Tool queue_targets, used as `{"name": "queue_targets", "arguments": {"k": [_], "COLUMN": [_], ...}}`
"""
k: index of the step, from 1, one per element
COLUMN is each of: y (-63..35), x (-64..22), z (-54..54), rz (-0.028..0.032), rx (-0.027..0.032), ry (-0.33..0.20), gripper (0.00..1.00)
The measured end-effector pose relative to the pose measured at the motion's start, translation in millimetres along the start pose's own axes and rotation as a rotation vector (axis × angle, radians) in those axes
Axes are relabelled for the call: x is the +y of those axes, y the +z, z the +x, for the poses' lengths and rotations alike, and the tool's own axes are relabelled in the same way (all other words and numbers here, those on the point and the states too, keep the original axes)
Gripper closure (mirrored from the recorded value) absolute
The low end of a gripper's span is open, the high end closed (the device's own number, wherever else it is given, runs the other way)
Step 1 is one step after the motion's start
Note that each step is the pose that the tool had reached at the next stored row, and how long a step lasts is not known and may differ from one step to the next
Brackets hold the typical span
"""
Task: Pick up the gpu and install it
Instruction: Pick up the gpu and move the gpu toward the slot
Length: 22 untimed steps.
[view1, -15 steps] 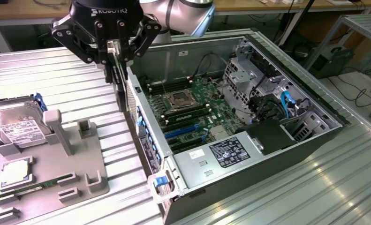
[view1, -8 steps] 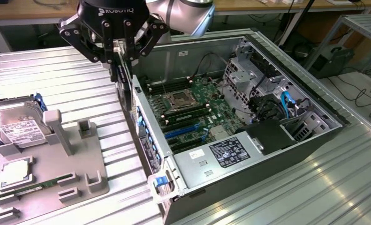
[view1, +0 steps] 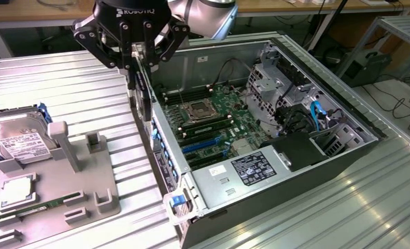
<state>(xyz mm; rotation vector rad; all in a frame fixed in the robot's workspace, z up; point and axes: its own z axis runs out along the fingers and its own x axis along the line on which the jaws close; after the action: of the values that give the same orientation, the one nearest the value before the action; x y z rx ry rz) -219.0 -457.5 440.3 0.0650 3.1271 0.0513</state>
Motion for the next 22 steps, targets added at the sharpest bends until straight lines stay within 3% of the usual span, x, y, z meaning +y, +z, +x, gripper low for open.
{"name": "queue_targets", "arguments": {"k": [22], "y": [0.3], "x": [0.9], "z": [-21.5], "rz": [0.0], "rx": [0.0], "ry": [0.0], "gripper": [0.73]}}
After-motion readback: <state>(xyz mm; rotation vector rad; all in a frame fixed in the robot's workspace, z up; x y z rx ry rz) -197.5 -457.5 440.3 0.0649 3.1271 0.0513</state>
